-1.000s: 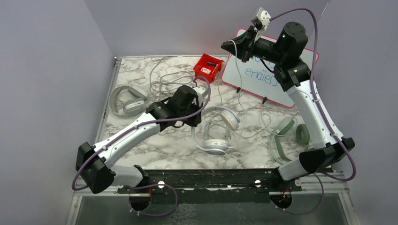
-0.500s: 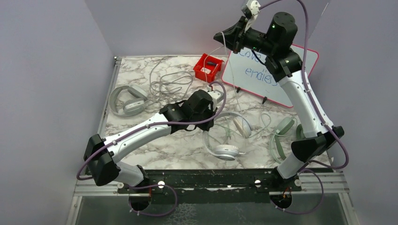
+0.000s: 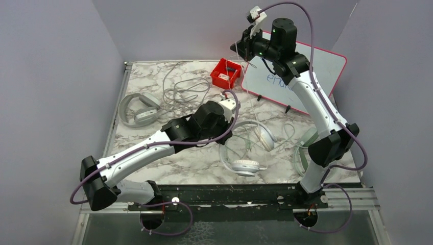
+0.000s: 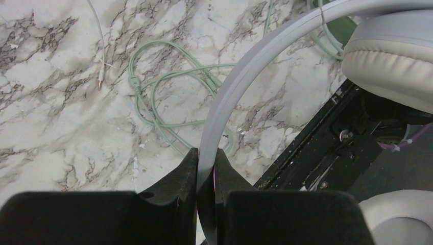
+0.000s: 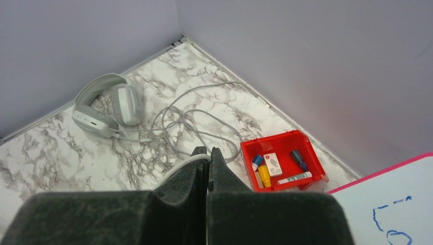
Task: Wrap the headphones
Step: Wrap the headphones cable around the headphones.
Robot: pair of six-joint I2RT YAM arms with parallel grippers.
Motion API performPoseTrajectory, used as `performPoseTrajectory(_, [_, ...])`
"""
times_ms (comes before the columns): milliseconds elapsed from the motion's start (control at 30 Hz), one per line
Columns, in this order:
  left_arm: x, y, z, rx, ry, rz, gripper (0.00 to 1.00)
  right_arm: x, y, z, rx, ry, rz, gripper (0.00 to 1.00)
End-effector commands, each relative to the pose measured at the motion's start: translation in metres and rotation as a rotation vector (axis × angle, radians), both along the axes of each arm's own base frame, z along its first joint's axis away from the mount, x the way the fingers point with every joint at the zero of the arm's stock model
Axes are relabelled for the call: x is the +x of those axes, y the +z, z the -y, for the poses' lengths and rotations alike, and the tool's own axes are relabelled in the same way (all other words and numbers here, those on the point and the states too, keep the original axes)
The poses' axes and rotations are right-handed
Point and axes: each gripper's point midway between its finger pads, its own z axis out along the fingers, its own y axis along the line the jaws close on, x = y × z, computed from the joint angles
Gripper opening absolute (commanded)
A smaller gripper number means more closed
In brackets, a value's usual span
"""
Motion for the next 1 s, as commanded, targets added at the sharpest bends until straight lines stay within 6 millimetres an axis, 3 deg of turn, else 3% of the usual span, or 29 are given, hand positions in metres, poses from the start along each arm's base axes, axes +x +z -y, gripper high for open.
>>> performPoseTrajectory(0, [-0.003,0.042,0.004,-0.140,-0.030,0.108,0.00,0.012,-0.020,0.005,-0.031,-0.046,-0.041,0.00])
performPoseTrajectory(433, [-0.006,0.112,-0.008,-0.319,-0.040,0.292,0.00,-0.007,-0.090,0.001,-0.067,0.084,-0.248,0.00])
performPoseTrajectory(633, [0.001,0.145,-0.014,-0.383,0.013,0.358,0.00,-0.018,-0.106,0.001,-0.031,0.093,-0.289,0.00])
performPoseTrajectory(967, [0.022,0.199,-0.051,-0.502,0.240,0.494,0.00,-0.038,-0.140,-0.003,0.024,0.132,-0.389,0.00])
